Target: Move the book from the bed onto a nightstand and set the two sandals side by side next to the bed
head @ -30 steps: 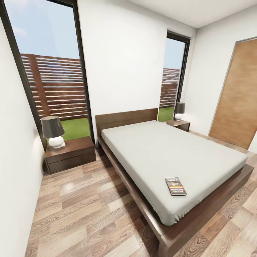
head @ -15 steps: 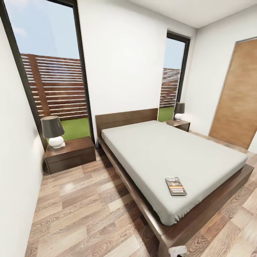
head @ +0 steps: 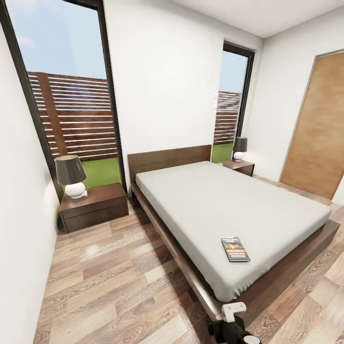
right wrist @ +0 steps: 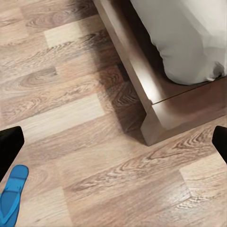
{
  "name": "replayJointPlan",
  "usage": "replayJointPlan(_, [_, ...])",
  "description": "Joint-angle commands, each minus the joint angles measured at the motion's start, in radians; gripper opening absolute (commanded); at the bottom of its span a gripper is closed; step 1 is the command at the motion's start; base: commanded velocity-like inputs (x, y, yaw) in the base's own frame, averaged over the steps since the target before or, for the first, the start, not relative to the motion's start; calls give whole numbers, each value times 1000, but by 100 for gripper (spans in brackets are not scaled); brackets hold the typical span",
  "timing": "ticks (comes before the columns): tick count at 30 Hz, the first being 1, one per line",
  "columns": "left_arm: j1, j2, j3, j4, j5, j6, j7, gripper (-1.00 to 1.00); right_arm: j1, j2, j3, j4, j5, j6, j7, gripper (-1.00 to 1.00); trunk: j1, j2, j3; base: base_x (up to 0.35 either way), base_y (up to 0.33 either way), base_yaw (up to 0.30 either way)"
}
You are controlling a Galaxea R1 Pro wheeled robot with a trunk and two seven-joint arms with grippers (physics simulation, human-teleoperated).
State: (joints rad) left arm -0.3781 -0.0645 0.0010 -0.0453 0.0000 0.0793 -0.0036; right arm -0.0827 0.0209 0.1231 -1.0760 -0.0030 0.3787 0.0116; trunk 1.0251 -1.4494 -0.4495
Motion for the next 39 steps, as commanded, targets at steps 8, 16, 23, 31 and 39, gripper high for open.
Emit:
replayJointPlan(8, [0, 0, 0, -2, 0, -4, 0, 100, 0, -2, 1, -1, -1, -18, 2, 100, 11, -22, -10, 0, 0, 0])
replayJointPlan(16, [0, 0, 0, -2, 0, -7, 1, 100, 2, -5, 1, -7, 0, -35, 6, 100, 42, -78, -36, 0, 0, 0])
replayJointPlan(23, [0, 1, 0, -2, 0, -8, 0, 100, 17, -6, 0, -177, 1, -40, 66, 100, 69, -127, -57, 0, 0, 0])
replayJointPlan(31, [0, 1, 0, -2, 0, -20, 0, 100, 84, -1, 19, -460, 2, 187, 95, 100, 100, -183, -83, 0, 0, 0])
replayJointPlan(39, [0, 1, 0, -2, 0, -30, 0, 100, 3, 3, 80, -499, 2, 272, 100, 100, 130, -239, -108, 0, 0, 0])
